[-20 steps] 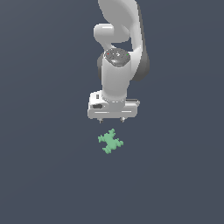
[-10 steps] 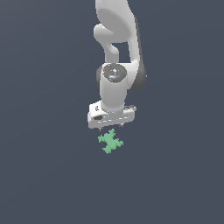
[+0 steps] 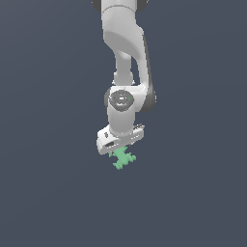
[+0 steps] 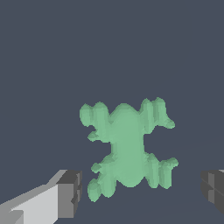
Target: Pick up the object and move it to a goal position.
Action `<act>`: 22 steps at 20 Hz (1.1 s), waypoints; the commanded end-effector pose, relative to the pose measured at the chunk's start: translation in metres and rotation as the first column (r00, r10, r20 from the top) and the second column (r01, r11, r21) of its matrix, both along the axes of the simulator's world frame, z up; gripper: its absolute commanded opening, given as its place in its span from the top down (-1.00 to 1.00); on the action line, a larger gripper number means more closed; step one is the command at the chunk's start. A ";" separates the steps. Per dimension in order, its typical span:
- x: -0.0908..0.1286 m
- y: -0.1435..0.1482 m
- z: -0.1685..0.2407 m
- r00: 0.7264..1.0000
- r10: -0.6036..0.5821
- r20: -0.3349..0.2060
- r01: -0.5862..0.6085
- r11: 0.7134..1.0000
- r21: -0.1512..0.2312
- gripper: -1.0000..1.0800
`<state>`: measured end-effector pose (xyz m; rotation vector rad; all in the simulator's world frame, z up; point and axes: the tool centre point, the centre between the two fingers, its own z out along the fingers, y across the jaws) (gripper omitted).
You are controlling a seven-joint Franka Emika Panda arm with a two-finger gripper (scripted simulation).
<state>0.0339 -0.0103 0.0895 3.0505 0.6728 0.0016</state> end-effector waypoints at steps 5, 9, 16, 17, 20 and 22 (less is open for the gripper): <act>0.003 -0.002 -0.020 0.997 0.077 -0.004 -0.077 0.997 0.013 -0.92; 0.004 -0.002 -0.026 0.995 0.096 -0.005 -0.096 0.995 0.017 -0.92; 0.003 -0.002 -0.031 0.995 0.095 -0.005 -0.095 0.995 0.017 -0.92; 0.003 -0.002 -0.035 0.995 0.095 -0.005 -0.095 0.995 0.017 -0.92; 0.003 -0.002 -0.048 0.995 0.096 -0.005 -0.096 0.995 0.017 -0.92; 0.003 -0.002 -0.059 0.995 0.098 -0.005 -0.098 0.995 0.017 -0.92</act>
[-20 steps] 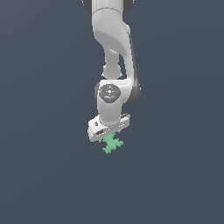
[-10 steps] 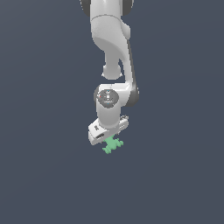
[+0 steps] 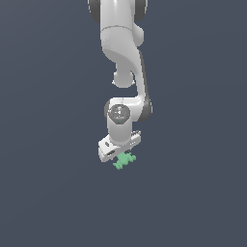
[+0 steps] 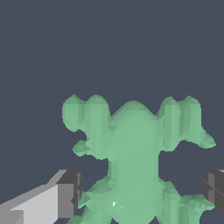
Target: Pick up the object and move it to a goal position.
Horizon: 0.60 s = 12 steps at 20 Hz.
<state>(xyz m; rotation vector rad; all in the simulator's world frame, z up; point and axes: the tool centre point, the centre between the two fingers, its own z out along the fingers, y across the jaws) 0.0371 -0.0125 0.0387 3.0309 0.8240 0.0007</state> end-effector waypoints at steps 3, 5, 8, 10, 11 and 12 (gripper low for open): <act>-0.001 0.000 -0.020 1.000 0.002 -0.001 -0.002 1.000 0.000 -0.92; 0.000 0.000 -0.024 1.000 0.002 -0.001 -0.002 1.000 0.000 -0.92; 0.001 0.000 -0.026 1.000 0.002 -0.001 -0.002 1.000 0.000 -0.92; 0.001 0.000 -0.026 1.000 0.002 -0.001 -0.002 1.000 0.000 1.00; 0.001 0.000 -0.026 1.000 0.002 -0.001 -0.002 1.000 0.000 1.00; 0.001 0.000 -0.026 1.000 0.002 -0.001 -0.002 1.000 0.000 1.00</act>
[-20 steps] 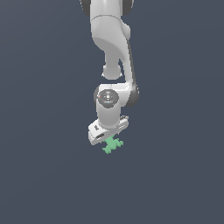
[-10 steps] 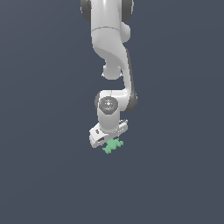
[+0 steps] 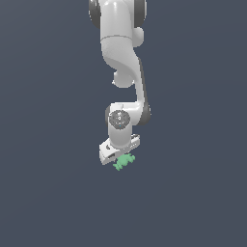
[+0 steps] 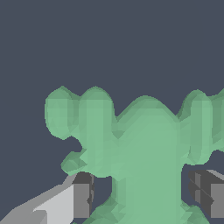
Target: Pick up the object and move it to a goal position.
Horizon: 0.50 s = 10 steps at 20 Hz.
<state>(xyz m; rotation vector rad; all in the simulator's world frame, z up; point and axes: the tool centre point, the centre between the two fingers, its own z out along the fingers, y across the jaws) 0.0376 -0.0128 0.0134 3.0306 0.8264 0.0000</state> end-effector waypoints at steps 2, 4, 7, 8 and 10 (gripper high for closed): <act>0.000 0.000 0.000 1.000 0.000 0.000 0.000 1.000 0.000 1.00; 0.000 0.000 0.000 1.000 0.000 0.000 0.000 1.000 0.000 1.00; 0.000 0.000 0.000 1.000 0.000 0.000 0.000 1.000 0.000 1.00; 0.000 0.001 0.000 1.000 0.000 0.000 0.000 1.000 0.000 1.00; -0.001 0.004 0.001 1.000 0.000 0.000 0.000 1.000 0.000 1.00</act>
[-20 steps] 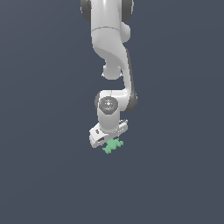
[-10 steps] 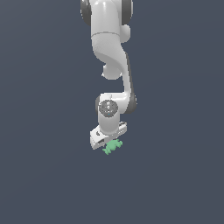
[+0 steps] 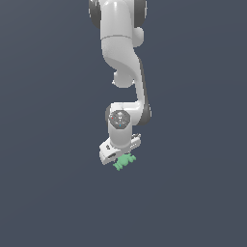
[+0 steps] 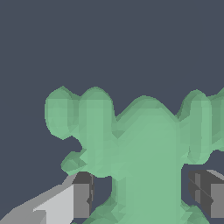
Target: Pick up the object and move it to a goal position.
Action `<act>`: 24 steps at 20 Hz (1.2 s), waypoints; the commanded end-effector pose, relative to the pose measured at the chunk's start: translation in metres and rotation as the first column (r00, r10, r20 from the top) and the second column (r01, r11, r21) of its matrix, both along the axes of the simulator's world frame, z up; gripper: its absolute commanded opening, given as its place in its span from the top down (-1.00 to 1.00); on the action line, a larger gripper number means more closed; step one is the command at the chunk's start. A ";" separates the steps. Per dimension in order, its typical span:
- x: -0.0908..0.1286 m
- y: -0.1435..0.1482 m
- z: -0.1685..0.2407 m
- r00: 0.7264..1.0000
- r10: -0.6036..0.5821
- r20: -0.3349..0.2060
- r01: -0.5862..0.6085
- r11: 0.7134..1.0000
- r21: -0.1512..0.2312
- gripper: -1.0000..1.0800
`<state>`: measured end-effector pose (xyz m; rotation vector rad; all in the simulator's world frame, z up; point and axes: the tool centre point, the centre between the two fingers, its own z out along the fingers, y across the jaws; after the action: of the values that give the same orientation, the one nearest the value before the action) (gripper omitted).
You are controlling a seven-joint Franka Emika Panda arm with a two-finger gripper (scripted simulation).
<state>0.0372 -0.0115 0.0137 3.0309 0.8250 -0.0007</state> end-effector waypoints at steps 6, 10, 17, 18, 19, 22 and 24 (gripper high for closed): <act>-0.008 0.033 0.012 1.000 0.001 0.000 -0.001 1.000 0.000 1.00; -0.016 0.071 0.026 1.000 0.001 0.000 -0.001 1.000 0.000 1.00; -0.034 0.153 0.056 1.000 0.002 0.001 -0.002 1.000 0.000 1.00; -0.037 0.165 0.061 1.000 0.002 0.001 -0.002 1.000 0.000 1.00; -0.039 0.175 0.064 1.000 0.002 0.001 -0.002 1.000 0.000 1.00; -0.044 0.202 0.074 1.000 0.002 0.001 -0.002 1.000 0.000 1.00; -0.046 0.216 0.079 1.000 0.002 0.001 -0.002 1.000 0.000 1.00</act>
<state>-0.0067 0.1941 0.0890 3.0296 0.8311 0.0011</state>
